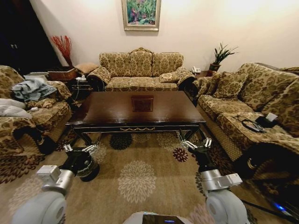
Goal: Move to the front of the table and place the trash on the table into the trash bin.
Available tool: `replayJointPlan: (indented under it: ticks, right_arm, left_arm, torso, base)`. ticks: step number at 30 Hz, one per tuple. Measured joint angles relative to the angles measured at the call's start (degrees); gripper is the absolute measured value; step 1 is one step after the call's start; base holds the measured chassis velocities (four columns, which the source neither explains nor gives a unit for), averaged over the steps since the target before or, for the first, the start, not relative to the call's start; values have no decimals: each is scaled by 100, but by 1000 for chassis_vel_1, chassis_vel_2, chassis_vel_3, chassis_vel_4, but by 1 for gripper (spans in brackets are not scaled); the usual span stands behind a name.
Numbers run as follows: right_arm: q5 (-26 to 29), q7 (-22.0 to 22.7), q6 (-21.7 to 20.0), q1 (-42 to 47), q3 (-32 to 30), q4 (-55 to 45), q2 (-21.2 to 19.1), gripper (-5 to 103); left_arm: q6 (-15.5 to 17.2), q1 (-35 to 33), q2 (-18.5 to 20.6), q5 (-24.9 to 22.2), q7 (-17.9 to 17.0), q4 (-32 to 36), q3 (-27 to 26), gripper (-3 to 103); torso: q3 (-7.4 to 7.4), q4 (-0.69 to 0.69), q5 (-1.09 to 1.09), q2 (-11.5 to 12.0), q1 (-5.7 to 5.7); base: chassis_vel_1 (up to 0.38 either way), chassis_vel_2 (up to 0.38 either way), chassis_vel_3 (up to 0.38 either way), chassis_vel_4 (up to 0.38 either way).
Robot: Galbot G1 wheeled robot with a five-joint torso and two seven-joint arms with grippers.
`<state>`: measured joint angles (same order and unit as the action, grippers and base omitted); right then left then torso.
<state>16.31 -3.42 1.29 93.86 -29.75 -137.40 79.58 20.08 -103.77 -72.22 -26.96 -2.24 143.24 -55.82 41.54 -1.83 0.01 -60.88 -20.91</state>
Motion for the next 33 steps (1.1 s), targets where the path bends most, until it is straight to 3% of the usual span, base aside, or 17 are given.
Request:
replayJointPlan:
  ticks: [33]
  right_arm:
    - [0,0,0,0,0,0,0,100]
  left_arm:
    - [0,0,0,0,0,0,0,100]
  torso:
    - [0,0,-1,1,0]
  base:
    - [0,0,0,0]
